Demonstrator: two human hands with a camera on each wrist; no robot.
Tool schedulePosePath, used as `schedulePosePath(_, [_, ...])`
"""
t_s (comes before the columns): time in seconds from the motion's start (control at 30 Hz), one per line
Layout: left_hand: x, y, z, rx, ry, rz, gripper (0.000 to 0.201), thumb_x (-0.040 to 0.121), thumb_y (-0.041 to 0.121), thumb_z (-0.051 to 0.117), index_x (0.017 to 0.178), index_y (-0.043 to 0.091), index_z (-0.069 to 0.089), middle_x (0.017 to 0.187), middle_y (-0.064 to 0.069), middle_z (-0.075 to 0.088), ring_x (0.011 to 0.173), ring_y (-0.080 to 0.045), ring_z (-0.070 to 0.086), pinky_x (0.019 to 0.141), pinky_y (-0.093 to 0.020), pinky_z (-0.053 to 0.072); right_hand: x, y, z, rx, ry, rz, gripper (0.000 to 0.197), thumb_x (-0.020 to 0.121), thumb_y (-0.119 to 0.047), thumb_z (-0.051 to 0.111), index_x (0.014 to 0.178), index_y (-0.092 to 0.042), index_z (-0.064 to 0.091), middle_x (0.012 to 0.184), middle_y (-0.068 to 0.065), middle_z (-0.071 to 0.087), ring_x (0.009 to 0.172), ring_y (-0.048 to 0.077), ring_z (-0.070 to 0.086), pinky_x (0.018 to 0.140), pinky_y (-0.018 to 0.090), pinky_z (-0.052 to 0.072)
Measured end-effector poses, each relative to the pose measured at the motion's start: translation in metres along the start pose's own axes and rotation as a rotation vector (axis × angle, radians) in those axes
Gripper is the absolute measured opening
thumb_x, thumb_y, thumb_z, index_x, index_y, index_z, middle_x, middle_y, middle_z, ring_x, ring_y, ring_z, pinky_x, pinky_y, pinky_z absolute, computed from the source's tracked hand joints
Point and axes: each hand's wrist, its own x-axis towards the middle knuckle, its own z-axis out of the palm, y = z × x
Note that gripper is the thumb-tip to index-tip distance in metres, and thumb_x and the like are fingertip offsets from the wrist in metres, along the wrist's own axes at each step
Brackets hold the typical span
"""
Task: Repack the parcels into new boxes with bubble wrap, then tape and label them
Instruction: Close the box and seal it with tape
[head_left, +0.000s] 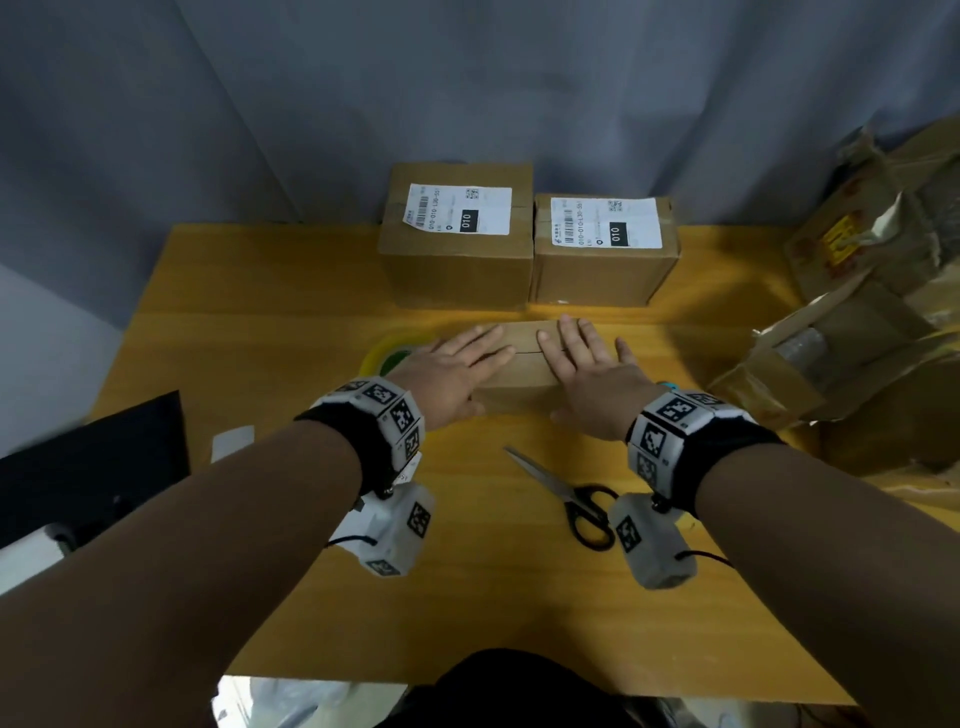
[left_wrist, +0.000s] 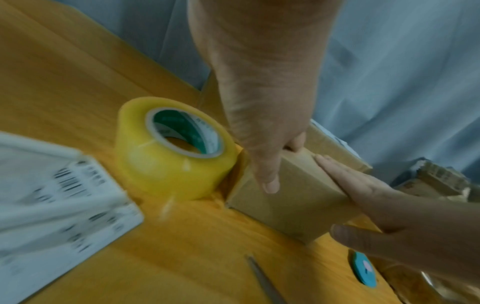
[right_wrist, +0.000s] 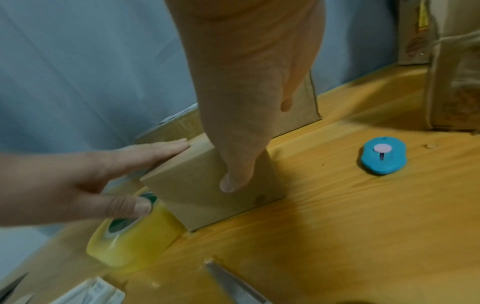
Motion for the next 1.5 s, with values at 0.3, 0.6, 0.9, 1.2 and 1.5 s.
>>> schedulePosePath(0.3, [-0.017, -0.013, 0.034, 0.027, -0.089, -0.378, 0.046, 0.093, 0.052, 0.047, 0.113, 0.012, 0.055, 0.099, -0.005, 0.063, 0.100, -0.023, 0.057, 0.108, -0.042, 0.030, -0.001, -0.008, 0.004, 0.241, 0.083, 0.027, 0.066, 0.102, -0.040, 0.028, 0.148, -0.033, -0.018, 0.155, 0.004, -0.030, 0.146, 0.032, 0.004, 0.118, 0.052, 0.009])
schedulePosePath(0.6, [-0.044, -0.033, -0.014, -0.400, 0.238, -0.569, 0.043, 0.093, 0.043, 0.036, 0.129, 0.021, 0.048, 0.111, -0.008, 0.059, 0.103, -0.025, 0.052, 0.097, -0.039, 0.026, -0.005, -0.003, -0.013, 0.197, 0.139, 0.026, 0.065, 0.099, -0.047, 0.037, 0.151, -0.036, 0.000, 0.159, 0.005, -0.006, 0.139, 0.038, 0.021, 0.118, 0.051, 0.010])
schedulePosePath(0.9, [-0.073, -0.005, -0.090, -1.254, 0.677, -0.288, 0.016, 0.092, 0.018, 0.056, 0.095, 0.003, 0.061, 0.081, -0.010, 0.057, 0.073, -0.018, 0.054, 0.061, -0.025, 0.044, -0.033, -0.011, -0.067, 0.984, 0.435, -0.162, 0.057, 0.094, -0.059, 0.037, 0.134, -0.021, 0.050, 0.138, 0.001, 0.049, 0.131, 0.021, 0.040, 0.111, 0.039, 0.030])
schedulePosePath(1.2, [-0.052, 0.037, -0.133, -0.953, 0.642, -0.099, 0.045, 0.088, 0.018, 0.066, 0.128, 0.011, 0.048, 0.108, 0.006, 0.054, 0.091, -0.004, 0.059, 0.071, -0.005, 0.045, -0.056, 0.013, -0.103, 1.664, 0.526, -0.312, 0.020, 0.084, -0.010, 0.070, 0.101, -0.014, 0.061, 0.097, 0.006, 0.072, 0.091, 0.021, 0.067, 0.091, 0.043, 0.051])
schedulePosePath(1.5, [-0.035, 0.043, -0.143, -0.661, 0.747, -0.035, 0.038, 0.083, 0.024, 0.072, 0.119, 0.015, 0.062, 0.115, 0.004, 0.049, 0.101, -0.001, 0.047, 0.089, -0.011, 0.034, -0.067, 0.027, -0.089, 1.578, 0.496, -0.333, 0.024, 0.084, -0.009, 0.070, 0.106, -0.014, 0.060, 0.101, 0.007, 0.072, 0.092, 0.020, 0.068, 0.086, 0.035, 0.054])
